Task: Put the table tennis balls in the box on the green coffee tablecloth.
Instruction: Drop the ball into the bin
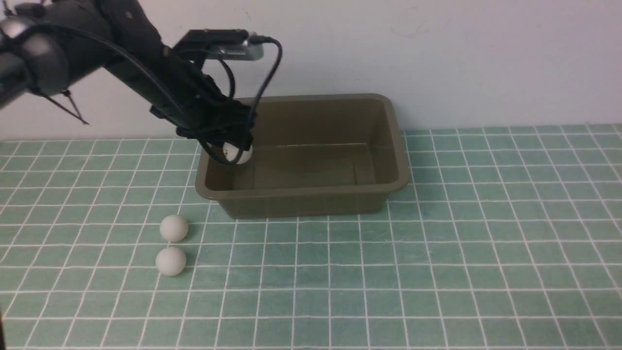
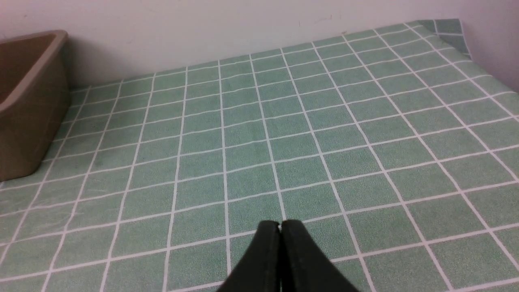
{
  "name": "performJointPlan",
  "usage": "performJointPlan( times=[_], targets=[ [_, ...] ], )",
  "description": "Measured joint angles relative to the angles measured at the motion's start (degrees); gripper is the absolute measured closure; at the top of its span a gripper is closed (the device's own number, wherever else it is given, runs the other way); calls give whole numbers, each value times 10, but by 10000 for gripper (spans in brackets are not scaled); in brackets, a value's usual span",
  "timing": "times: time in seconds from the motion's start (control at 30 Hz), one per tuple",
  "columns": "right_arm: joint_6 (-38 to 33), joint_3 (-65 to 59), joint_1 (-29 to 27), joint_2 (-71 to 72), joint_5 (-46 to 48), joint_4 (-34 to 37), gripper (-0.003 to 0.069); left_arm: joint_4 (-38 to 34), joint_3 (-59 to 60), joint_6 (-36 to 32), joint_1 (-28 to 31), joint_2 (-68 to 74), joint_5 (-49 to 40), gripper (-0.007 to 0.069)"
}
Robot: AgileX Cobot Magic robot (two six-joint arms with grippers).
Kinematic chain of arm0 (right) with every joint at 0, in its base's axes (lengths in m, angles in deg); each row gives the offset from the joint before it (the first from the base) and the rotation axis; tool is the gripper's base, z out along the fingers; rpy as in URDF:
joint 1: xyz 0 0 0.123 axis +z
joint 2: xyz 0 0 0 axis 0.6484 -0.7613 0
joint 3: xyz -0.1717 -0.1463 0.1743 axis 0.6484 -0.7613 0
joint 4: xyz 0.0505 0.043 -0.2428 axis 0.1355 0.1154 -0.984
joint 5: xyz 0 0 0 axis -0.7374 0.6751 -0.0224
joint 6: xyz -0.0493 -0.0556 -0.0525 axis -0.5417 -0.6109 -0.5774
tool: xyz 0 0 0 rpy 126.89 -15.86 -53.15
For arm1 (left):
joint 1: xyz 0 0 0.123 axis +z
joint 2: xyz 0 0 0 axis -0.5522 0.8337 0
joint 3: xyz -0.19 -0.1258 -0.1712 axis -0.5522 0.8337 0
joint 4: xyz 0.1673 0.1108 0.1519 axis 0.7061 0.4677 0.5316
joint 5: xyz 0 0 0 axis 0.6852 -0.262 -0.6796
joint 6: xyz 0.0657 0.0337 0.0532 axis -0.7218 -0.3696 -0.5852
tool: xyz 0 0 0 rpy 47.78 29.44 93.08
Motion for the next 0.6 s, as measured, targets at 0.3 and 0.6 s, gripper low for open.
performJointPlan(
  times=[0.3, 0.6],
  targets=[
    [0, 0, 0, 0, 0, 0, 669, 175, -44, 69, 23, -120, -145, 178],
    [0, 0, 0, 0, 0, 0, 669, 156, 154, 88, 58, -177, -142, 178]
  ],
)
